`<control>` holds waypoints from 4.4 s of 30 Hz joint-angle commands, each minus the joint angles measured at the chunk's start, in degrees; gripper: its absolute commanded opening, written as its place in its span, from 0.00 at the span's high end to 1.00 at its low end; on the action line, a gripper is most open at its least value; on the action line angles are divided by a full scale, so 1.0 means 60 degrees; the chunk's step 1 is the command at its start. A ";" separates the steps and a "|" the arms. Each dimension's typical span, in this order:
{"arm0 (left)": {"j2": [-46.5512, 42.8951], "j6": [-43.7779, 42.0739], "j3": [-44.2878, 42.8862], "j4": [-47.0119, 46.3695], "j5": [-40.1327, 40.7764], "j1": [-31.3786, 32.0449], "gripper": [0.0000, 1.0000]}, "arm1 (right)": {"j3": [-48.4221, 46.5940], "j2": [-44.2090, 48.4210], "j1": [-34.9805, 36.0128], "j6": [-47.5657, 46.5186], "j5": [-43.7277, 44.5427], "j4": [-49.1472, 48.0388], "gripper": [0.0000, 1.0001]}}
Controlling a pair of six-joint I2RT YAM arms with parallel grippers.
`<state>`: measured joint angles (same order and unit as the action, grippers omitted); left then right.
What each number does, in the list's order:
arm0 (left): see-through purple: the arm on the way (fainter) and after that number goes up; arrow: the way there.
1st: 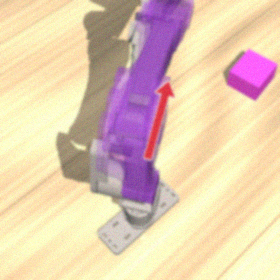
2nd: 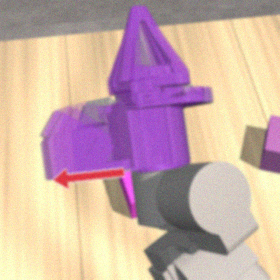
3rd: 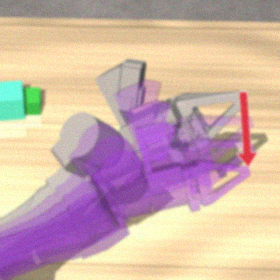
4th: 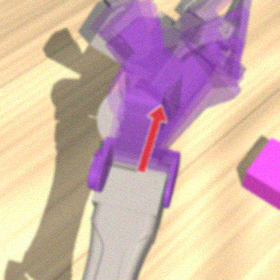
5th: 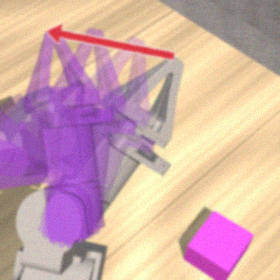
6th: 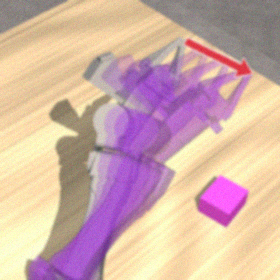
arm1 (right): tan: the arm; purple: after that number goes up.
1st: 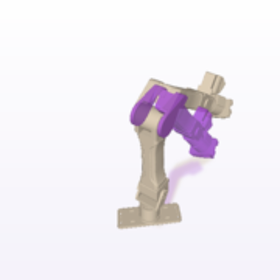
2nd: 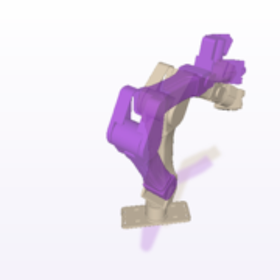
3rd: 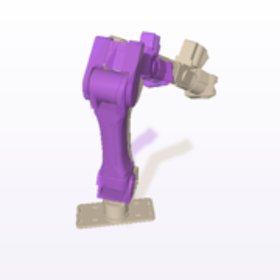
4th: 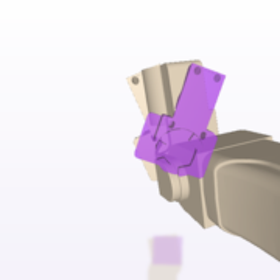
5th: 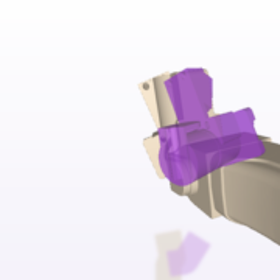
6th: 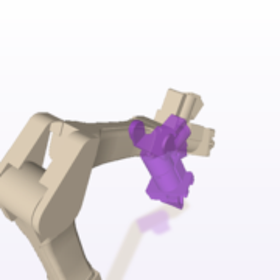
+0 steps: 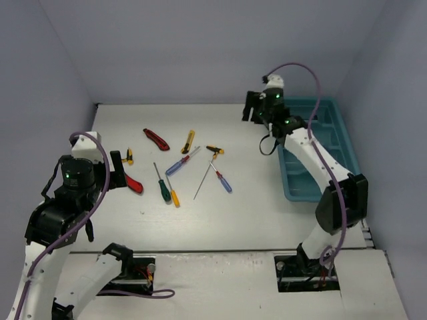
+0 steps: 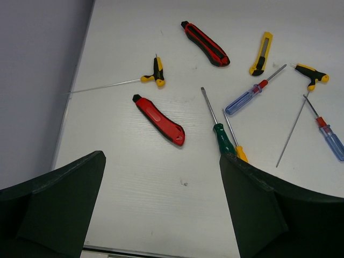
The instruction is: Sort the tools into containers
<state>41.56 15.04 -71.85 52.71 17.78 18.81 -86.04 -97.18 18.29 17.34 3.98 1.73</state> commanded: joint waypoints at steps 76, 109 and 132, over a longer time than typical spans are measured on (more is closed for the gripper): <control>0.0579 0.0490 -0.0145 -0.0370 -0.0741 0.0050 0.14 | 0.0119 -0.0677 -0.3457 0.6361 0.1322 0.0781 0.44; 1.3781 -0.3979 -0.5757 -0.0640 -0.4097 0.0538 0.40 | 0.5961 0.7267 -0.1657 0.1769 -0.2065 0.1263 0.41; 0.9725 0.0161 -0.4529 -0.4127 -0.8162 0.1753 1.00 | 0.3724 0.5903 -0.0554 0.2206 -0.4036 0.0652 0.37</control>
<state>110.05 4.12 -100.76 40.93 -23.33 25.81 -58.00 -60.00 11.08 29.96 -16.11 11.57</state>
